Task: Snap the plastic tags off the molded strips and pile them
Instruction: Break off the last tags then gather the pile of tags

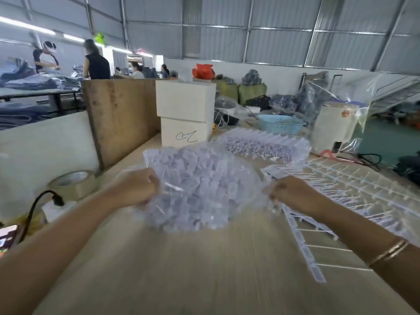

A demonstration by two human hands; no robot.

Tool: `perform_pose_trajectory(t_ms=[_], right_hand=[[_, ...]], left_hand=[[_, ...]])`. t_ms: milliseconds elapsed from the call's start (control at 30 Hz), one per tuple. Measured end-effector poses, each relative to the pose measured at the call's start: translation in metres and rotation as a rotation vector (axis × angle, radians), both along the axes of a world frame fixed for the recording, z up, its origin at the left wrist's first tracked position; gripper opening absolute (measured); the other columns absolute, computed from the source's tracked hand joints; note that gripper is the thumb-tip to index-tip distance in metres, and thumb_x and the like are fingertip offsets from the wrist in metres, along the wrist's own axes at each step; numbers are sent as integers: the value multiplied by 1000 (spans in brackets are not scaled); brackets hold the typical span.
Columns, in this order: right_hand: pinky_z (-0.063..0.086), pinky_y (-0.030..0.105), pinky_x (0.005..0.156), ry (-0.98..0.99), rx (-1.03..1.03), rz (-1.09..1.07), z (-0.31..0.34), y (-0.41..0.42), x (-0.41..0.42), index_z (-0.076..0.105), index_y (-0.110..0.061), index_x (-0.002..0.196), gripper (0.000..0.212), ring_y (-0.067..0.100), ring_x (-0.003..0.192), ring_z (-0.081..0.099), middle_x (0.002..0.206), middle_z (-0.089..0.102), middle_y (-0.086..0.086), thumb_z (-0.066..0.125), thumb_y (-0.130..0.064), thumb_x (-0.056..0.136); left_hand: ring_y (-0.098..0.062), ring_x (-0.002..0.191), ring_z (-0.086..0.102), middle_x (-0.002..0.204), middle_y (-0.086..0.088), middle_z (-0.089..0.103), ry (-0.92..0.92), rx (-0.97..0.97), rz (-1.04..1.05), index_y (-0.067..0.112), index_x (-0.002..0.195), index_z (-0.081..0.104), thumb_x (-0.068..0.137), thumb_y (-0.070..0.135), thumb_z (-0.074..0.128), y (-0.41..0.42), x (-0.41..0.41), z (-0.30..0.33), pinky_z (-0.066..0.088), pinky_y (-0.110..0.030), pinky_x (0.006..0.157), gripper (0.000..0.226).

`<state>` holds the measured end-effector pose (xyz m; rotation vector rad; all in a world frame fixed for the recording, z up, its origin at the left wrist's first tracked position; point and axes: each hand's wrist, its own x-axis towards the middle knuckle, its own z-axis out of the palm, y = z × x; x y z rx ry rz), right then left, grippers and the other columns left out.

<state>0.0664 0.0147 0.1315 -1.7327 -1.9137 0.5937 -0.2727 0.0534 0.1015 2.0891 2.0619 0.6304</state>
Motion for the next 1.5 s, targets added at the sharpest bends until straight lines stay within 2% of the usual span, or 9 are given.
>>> perform_pose_trajectory(t_ms=[100,167,267,533,733,933,1167,1400,1500], right_hand=[[36,37,105,-153,60,163,-29,-17,-9,27,-34,142,74,23,136,30,149,20,3,68,-36,81],[21,53,113,-277,85,289,-55,-24,-28,-21,-60,133,103,17,142,3,152,-24,-14,66,-53,77],[10,64,108,-475,239,304,-94,-12,-57,-36,-61,122,98,22,143,-13,144,-43,-15,54,-57,85],[50,43,89,-481,301,170,-106,57,-87,-10,-41,146,81,27,140,20,156,-22,-5,45,-11,95],[36,50,104,-359,260,210,-102,56,-76,6,-38,149,68,26,143,15,158,-10,-5,43,-13,96],[23,40,114,-180,240,210,-110,38,-66,20,-34,147,69,23,144,11,159,-2,1,50,-9,91],[21,22,112,-68,240,145,-117,7,-44,37,-27,142,56,17,144,12,158,8,4,52,-14,91],[13,18,109,-9,223,52,-107,-38,-23,28,-28,146,58,15,144,10,158,-1,-1,53,-25,93],[16,20,110,-109,161,99,-115,-51,-19,32,-30,144,51,12,143,14,158,-1,-5,47,-29,95]], left_hand=[[-14,68,56,75,2,60,-72,129,-36,28,77,55,79,22,56,-25,23,-13,37,-25,56,7],[-26,81,54,85,-3,57,67,364,-55,18,76,66,80,27,62,-38,38,-24,43,-31,66,11],[-28,96,49,95,-1,57,291,511,-40,18,74,72,80,34,66,-44,52,-34,39,-40,77,17],[-28,110,54,128,-7,51,-12,542,-179,12,123,54,86,17,46,-40,61,-40,43,-47,92,37],[-14,139,20,146,9,35,342,295,-230,34,138,39,89,37,44,-37,71,-75,4,-48,116,50],[-25,116,56,113,-3,64,199,437,-224,18,107,69,71,7,72,-23,83,-78,29,-53,105,38],[-25,111,58,108,-1,65,229,397,-187,18,103,67,57,3,83,-10,87,-86,33,-55,103,51],[-25,126,46,122,-4,60,160,410,-125,16,112,64,75,15,72,-14,99,-84,15,-54,113,38],[-22,143,16,148,-5,36,218,317,-63,21,133,49,83,20,53,-32,121,-76,-18,-57,107,50]])
